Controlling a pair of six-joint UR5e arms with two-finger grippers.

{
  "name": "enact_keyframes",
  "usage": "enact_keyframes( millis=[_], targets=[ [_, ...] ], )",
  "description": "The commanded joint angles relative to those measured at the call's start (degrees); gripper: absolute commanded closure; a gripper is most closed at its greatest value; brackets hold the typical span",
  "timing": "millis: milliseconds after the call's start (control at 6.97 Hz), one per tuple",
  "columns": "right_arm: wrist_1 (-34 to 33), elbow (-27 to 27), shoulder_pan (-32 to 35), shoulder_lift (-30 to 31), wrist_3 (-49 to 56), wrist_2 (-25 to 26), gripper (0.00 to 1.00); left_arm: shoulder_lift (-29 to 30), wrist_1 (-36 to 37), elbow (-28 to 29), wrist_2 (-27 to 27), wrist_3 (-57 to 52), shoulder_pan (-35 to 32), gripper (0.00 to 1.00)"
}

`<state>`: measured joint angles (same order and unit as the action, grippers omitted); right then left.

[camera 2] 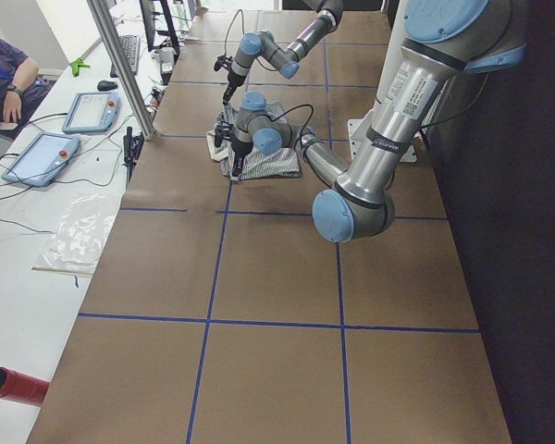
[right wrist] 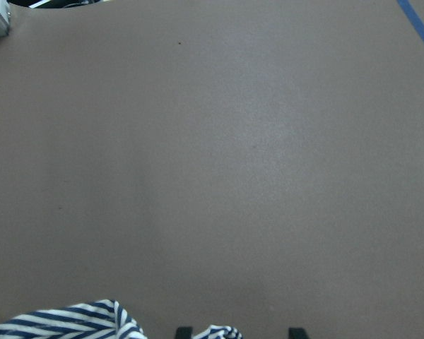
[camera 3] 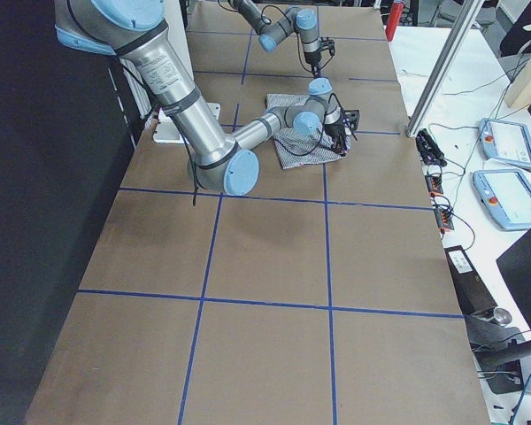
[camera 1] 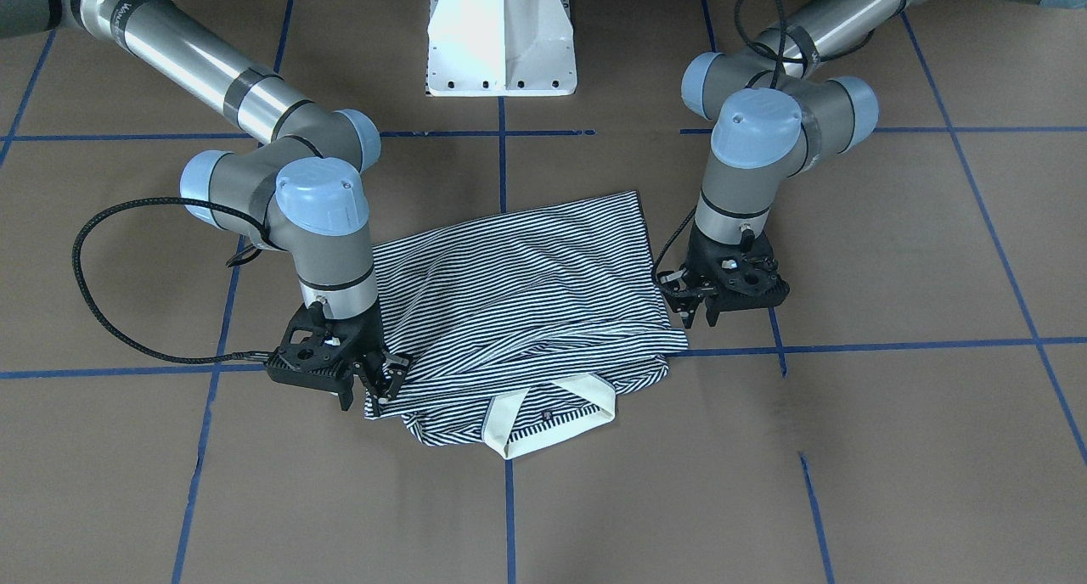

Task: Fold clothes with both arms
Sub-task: 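Raise the right arm away while moving the left gripper to the folded shirt's side edge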

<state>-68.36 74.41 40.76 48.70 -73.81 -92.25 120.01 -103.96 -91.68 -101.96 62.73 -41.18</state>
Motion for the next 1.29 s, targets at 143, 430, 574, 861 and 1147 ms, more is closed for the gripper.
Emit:
enact_keyframes(
  millis=[143,430,574,861,1147],
  targets=[
    [0.5,1.7,6.67,2.34,15.65,-12.11,0.0,-4.85,-0.01,-10.4,-2.52,-2.09,0.58,0.0],
    [8.57,2.59,7.4,6.31,16.94,-13.57,0.0,-11.01,-0.02,-17.89,-0.45,1.41,7.4,0.0],
    [8.68,2.59,7.4,6.41,16.94,-13.57,0.0,-11.81,-0.02,-18.79,0.78,8.74,11.87,0.06],
    [8.94,2.67,7.4,6.67,16.85,-13.57,0.0,-12.26,-0.02,-18.19,3.77,18.71,18.31,0.48],
    [9.03,2.76,7.31,6.67,16.85,-13.57,0.0,-12.35,-0.02,-17.39,3.7,18.75,18.42,0.49]
  ],
)
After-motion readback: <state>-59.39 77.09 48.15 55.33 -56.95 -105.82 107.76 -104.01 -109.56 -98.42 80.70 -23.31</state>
